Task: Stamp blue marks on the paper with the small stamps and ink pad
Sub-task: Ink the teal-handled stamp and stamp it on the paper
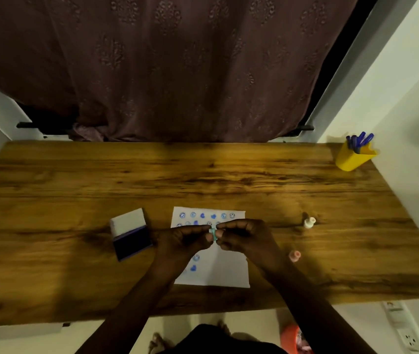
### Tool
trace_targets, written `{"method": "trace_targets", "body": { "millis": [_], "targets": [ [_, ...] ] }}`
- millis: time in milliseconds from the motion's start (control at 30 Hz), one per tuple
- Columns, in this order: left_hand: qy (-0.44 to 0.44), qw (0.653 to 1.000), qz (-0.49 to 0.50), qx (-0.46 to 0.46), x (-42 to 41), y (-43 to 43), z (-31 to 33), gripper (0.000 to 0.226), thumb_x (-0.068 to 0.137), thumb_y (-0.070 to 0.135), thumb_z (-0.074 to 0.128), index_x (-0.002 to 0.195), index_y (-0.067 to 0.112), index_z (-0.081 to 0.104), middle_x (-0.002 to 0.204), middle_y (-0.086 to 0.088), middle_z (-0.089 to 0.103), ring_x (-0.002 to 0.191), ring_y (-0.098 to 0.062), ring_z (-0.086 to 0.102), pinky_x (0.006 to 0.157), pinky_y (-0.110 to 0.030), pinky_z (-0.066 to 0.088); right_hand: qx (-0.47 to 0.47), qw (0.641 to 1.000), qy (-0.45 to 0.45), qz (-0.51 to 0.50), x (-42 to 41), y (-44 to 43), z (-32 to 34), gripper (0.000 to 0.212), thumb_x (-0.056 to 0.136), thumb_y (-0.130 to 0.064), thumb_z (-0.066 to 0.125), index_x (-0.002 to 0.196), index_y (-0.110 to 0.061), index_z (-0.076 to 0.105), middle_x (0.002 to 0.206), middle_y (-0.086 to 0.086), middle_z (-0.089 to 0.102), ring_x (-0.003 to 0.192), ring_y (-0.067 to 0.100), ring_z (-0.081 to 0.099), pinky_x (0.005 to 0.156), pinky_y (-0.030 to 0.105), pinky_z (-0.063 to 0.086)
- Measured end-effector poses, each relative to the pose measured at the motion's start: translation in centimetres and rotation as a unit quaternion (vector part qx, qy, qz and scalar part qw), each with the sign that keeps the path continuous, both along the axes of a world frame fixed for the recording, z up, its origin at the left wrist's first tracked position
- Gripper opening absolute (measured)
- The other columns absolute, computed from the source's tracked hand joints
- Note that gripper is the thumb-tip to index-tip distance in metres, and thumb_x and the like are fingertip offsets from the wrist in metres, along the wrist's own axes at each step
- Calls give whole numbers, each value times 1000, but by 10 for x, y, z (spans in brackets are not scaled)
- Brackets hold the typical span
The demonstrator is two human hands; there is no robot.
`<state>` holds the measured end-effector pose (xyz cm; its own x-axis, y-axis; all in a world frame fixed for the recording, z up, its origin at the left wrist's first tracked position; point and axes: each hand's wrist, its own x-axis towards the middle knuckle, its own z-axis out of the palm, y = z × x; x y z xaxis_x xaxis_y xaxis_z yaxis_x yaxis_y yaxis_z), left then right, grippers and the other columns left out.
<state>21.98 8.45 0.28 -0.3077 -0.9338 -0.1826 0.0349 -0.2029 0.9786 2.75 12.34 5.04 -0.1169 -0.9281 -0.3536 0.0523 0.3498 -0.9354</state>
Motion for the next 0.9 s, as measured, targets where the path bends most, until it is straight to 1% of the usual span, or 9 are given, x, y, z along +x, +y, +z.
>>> {"method": "trace_targets", "body": {
  "millis": [100, 267, 367, 433, 567, 633, 700, 767, 900],
  "targets": [
    [10, 1000, 1, 1, 8, 1, 0, 40, 89, 7, 79, 128, 12, 72, 121, -2, 79, 110, -22, 76, 89, -40, 64, -19, 1000, 14, 14, 5, -2, 0, 27, 86, -2, 79, 113, 0, 77, 104, 14, 80, 96, 26, 78, 77, 27, 65],
    [23, 1000, 13, 12, 22, 0, 2, 27, 91, 18, 77, 118, 17, 78, 112, -3, 82, 101, -22, 80, 82, -32, 66, -58, 992, 96, 59, 12, -9, 0, 26, 83, -7, 84, 108, -12, 81, 103, -5, 81, 95, 5, 76, 76, 16, 59],
    [12, 999, 35, 29, 34, -1, 2, 18, 88, 26, 79, 104, 21, 83, 106, -2, 84, 99, -21, 80, 89, -36, 65, -64, 990, 113, 63, 18, -17, -2, 26, 81, -11, 86, 107, -15, 81, 104, -5, 81, 98, 6, 76, 80, 19, 61],
    [16, 998, 57, 34, 44, -2, 3, 18, 84, 28, 81, 100, 23, 84, 106, -1, 84, 100, -21, 80, 90, -38, 64, -54, 991, 104, 69, 25, -22, -2, 26, 82, -12, 86, 107, -16, 80, 104, -3, 81, 97, 10, 78, 77, 23, 62],
    [38, 992, 116, 15, 76, -3, 2, 27, 79, 33, 81, 104, 23, 82, 110, -3, 82, 105, -22, 78, 81, -31, 65, -46, 988, 123, 87, 44, -35, -3, 24, 81, -17, 87, 103, -20, 78, 99, -3, 81, 88, 11, 78, 69, 22, 62],
    [59, 986, 154, 24, 97, -4, -2, 35, 81, 28, 81, 113, 16, 77, 114, -7, 80, 110, -25, 76, 85, -36, 65, -59, 978, 161, 115, 56, -43, -5, 23, 81, -19, 87, 101, -20, 78, 99, -5, 81, 92, 8, 77, 75, 25, 63],
    [79, 980, 176, 38, 115, -5, -7, 36, 87, 22, 79, 121, 14, 73, 119, -9, 79, 111, -26, 76, 88, -40, 64, -84, 966, 192, 149, 70, -50, -7, 23, 81, -17, 86, 103, -17, 78, 102, -5, 80, 95, 7, 76, 83, 25, 63],
    [76, 976, 201, 44, 133, -5, -10, 30, 92, 19, 77, 122, 17, 74, 117, -8, 80, 108, -27, 77, 84, -36, 65, -108, 951, 223, 187, 87, -58, -8, 25, 83, -18, 85, 107, -17, 78, 107, -6, 79, 98, 6, 74, 87, 21, 60],
    [66, 971, 228, 28, 159, -3, -17, 22, 93, 21, 76, 115, 17, 78, 111, -8, 81, 102, -27, 79, 79, -30, 65, -140, 911, 302, 244, 122, -77, -16, 24, 88, -24, 79, 113, -24, 78, 111, -9, 78, 97, 2, 72, 78, 7, 52]
  ]
}}
